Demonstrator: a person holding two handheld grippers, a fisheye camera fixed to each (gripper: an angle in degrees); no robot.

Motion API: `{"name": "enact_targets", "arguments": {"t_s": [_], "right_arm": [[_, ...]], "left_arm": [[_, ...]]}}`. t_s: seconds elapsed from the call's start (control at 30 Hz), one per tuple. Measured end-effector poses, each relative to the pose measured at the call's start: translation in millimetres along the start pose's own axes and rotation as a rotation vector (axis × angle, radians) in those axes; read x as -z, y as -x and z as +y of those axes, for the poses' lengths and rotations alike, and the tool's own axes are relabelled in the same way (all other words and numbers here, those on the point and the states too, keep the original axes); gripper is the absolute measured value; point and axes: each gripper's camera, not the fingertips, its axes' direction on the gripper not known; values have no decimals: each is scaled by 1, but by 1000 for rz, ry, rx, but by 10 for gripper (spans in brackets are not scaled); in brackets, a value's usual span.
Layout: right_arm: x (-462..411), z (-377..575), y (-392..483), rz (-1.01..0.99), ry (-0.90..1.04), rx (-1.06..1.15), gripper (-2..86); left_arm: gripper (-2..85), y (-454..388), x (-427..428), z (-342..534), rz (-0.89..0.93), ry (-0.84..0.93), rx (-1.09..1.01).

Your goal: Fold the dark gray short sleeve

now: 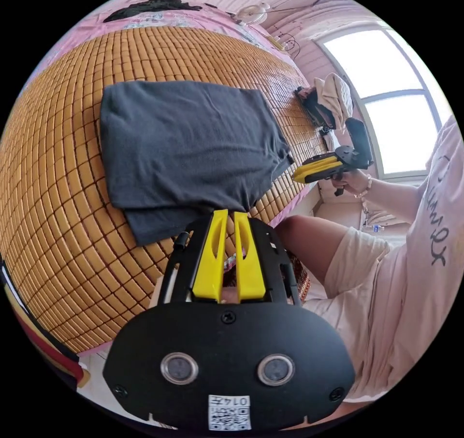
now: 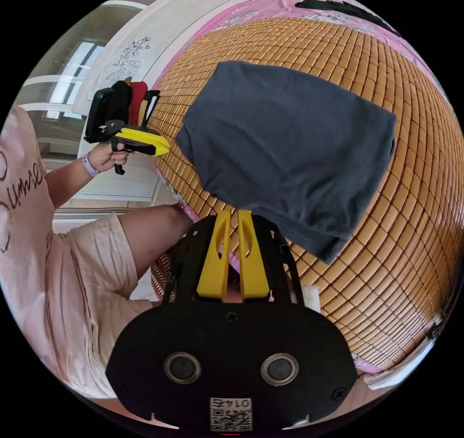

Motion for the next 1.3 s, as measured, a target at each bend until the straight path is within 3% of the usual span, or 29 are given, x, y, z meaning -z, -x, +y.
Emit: {"name": "enact_targets", "arguments": {"t_s": [0.3,0.33,0.37,0.53,0.67,0.83,0.97,1.1,1.17,1.3], "right_arm": [[-46,-174,17,387,-17,115,-3],[-59,-190,18,428,58,166,-4],[-75,-203,16,429,179,223,-4],[-69,-234,5,272,339,269,-6],[-60,-261,3,348,299,266,-4],[-65,-278,-9,301,422,286,-4],[-59,-275,-27,325,327,273,-4],[-23,-247,-58,169,160,153,-3],[15,-190,-76,102,-31,63,-1],[48,-69,-99,137,-145,-122,10]], "left_arm": [[-8,-103,-88,-64,-165,125,-145],[-9,-107,-93,-64,-177,150,-157],[-9,-116,-106,-63,-216,212,-199],[-10,-140,-108,-61,-218,165,-257],[-10,-155,-109,-64,-199,165,-257],[-10,-174,-110,-58,-213,118,-283],[-10,-190,-111,-56,-223,106,-310],[-7,-203,-100,-55,-215,63,-305],[-3,-214,-82,-52,-213,-23,-343],[53,-230,-61,-56,-146,-122,-375]]}}
